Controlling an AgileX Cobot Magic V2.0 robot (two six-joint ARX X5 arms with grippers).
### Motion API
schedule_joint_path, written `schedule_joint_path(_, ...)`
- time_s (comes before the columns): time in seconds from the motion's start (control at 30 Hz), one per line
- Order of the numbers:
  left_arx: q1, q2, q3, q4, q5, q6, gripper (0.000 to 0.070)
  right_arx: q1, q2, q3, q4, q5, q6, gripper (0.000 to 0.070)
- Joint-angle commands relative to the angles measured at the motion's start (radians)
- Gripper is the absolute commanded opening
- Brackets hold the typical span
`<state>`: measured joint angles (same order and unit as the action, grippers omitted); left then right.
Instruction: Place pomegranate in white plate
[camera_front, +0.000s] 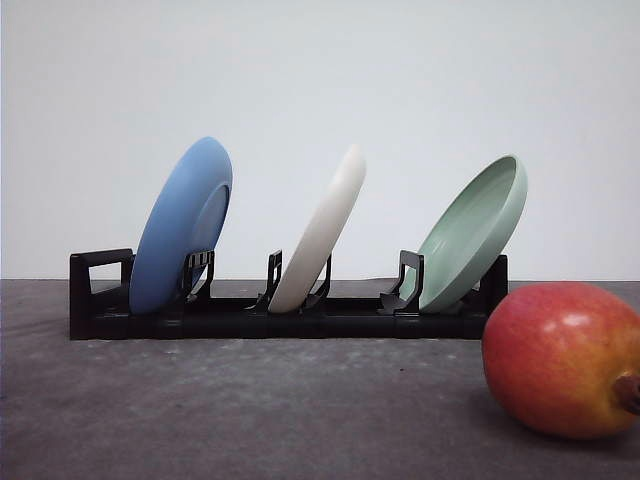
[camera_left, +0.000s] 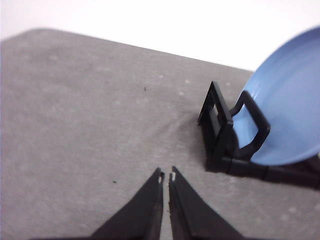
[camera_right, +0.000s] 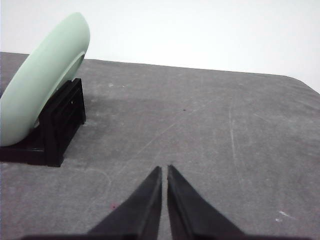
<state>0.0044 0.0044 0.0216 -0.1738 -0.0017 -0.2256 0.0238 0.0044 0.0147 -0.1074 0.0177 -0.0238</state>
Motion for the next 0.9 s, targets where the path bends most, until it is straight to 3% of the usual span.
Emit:
schedule_joint_path(0.0,0.002,-0.002,-0.01,0.018,-0.002,-0.126,0.0,-0.002,-0.001,-0.004,0.01,-0.002,0.039,0.0016)
schedule_joint_path(0.2,0.002,-0.002,-0.006,0.052,0.002,-0.23,0.0,-0.002,-0.001,-0.002,0.026,-0.002,0.211,0.0016)
schedule_joint_path(0.5,0.002,-0.002,0.061,0.197,0.001,-0.227,0.0,-0.002,-0.001,0.025,0.07,-0.035,0.327,0.0014)
schedule_joint_path(0.6,0.002,0.001,0.116,0.138,0.001,-0.21,0.0,-0.002,-0.001,0.064,0.032,-0.069,0.369,0.0009)
schedule_joint_path(0.73,0.002,0.025,0.225,-0.051,0.001,-0.201,0.0,-0.002,0.0,0.167,-0.111,-0.08,0.427,0.0008)
schedule_joint_path(0.87,0.002,0.085,0.342,-0.24,0.002,-0.201,0.0,-0.002,0.028,0.305,-0.277,-0.098,0.434,0.0008)
